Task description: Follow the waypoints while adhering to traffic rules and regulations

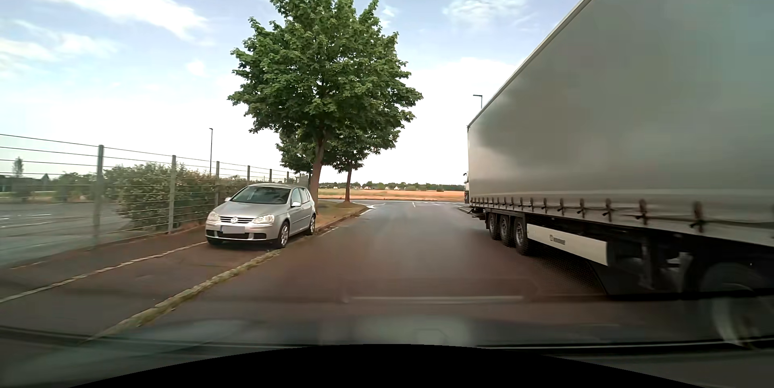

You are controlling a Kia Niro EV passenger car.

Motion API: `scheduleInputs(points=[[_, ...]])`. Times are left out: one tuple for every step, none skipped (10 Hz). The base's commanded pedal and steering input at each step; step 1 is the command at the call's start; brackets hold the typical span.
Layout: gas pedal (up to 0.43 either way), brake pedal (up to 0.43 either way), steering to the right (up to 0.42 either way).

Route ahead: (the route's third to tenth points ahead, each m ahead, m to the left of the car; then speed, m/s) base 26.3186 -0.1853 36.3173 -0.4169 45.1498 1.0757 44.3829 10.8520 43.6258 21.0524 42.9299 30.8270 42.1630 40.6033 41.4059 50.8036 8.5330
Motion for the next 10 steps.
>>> scheduleInputs(points=[[0.047, 0.000, 0.024], [0.047, 0.000, 0.027], [0.047, 0.000, 0.030], [0.047, 0.000, 0.033], [0.047, 0.000, 0.034], [0.039, 0.000, 0.034], [0.028, 0.000, 0.035], [0.000, 0.000, 0.036], [0.000, 0.000, 0.036], [0.000, 0.000, 0.036]])
